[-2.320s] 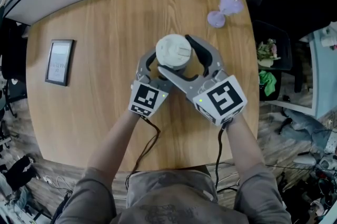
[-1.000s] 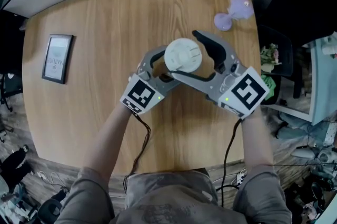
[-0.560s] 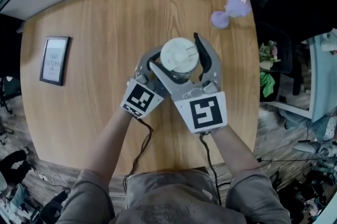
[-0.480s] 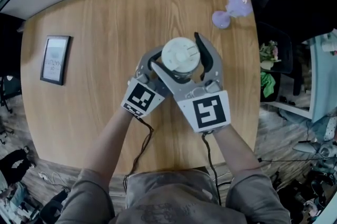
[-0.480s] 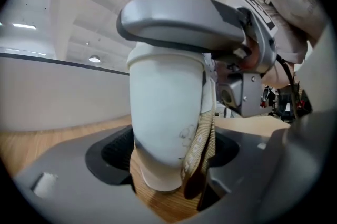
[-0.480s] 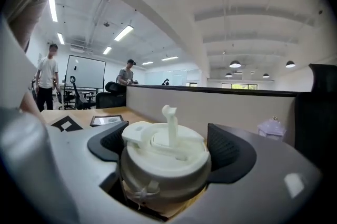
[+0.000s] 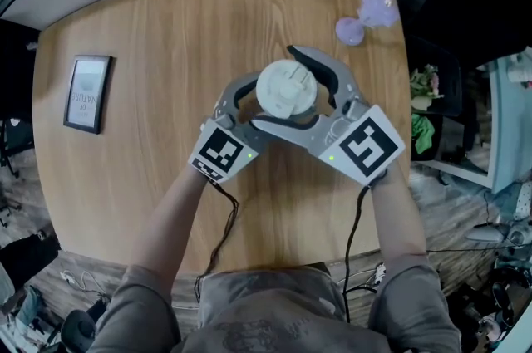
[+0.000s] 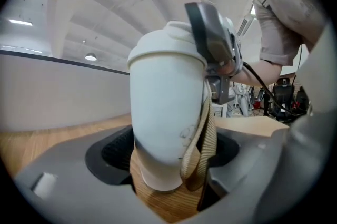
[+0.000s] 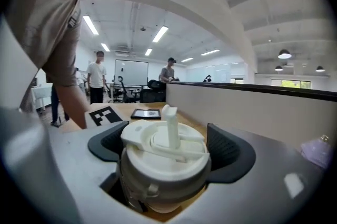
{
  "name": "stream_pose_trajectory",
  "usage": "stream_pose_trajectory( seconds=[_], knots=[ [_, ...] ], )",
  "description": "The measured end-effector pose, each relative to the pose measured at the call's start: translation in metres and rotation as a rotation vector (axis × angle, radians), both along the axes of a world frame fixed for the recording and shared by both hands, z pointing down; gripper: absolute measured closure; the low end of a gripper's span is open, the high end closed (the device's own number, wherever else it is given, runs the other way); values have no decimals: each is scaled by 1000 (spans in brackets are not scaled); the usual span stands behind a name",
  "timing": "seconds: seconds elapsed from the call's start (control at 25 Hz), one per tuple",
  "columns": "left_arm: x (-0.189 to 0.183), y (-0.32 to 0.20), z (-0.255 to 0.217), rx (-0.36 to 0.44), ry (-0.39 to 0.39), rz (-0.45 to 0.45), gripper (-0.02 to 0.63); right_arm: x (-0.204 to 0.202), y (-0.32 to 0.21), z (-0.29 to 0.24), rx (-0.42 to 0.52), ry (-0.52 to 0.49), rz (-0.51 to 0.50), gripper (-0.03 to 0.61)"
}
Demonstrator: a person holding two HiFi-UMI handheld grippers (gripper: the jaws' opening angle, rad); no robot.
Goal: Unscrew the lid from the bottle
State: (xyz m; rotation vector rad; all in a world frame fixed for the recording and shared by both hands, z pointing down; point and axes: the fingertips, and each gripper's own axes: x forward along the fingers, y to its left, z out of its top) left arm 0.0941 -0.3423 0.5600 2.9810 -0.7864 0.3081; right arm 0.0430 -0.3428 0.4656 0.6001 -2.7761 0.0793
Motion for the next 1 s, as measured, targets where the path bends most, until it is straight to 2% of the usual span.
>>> stream_pose_trajectory(
  seconds=[0.16,0.24,0.36,0.44,0.52,0.64,0.72,0.84,1.0],
  knots=[
    [0,0,1,-2,-7,29,252,0,8,0,-6,-21,-199,101],
    [-1,0,2,-9,-13,39,252,0,9,1,-1,-28,-261,101],
    [-2,0,2,-14,-12,40,252,-1,11,1,4,-32,-294,101],
    [-1,0,2,-12,-7,40,252,0,9,0,-3,-37,-277,100],
    [0,-1,1,-8,2,40,252,0,3,-8,-14,-94,-205,94],
    [-2,1,1,-9,10,32,250,0,-2,-20,-14,-201,-13,36],
    [-3,2,1,-20,18,20,252,-1,0,-17,4,-188,138,4],
    [-4,2,1,-6,20,17,252,2,-3,-8,29,-123,372,-3],
    [-1,0,0,-4,23,-5,252,5,-14,3,54,-40,543,-3]
  ],
)
